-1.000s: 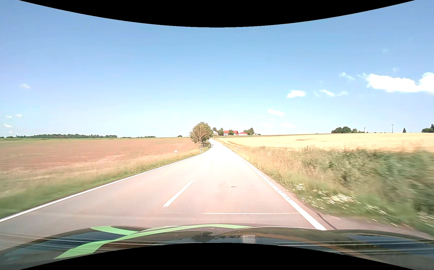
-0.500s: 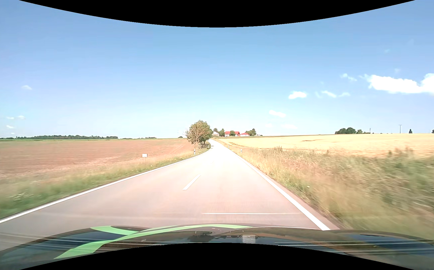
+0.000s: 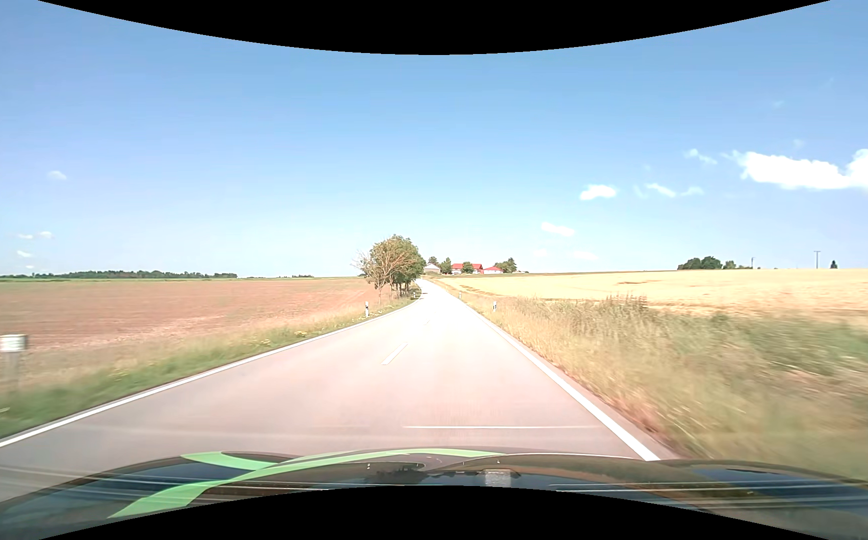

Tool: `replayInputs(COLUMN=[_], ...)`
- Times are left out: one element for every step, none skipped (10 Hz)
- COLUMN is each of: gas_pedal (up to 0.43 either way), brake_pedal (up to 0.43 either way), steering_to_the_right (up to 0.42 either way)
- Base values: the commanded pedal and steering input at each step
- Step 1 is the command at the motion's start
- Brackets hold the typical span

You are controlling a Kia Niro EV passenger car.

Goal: Follow the waypoints while adhering to traffic rules and regulations

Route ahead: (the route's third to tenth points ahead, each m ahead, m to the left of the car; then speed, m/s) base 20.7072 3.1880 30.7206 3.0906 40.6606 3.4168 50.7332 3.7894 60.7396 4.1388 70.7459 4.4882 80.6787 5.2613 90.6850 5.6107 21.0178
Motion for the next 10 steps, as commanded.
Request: replayInputs(gas_pedal=[0.209, 0.209, 0.209, 0.197, 0.189, 0.189, 0.209, 0.24, 0.248, 0.248], brake_pedal=[0.0, 0.0, 0.0, 0.0, 0.0, 0.0, 0.0, 0.0, 0.0, 0.0], steering_to_the_right=[-0.004, -0.004, -0.004, -0.004, -0.003, -0.004, -0.004, -0.004, -0.004, -0.004])
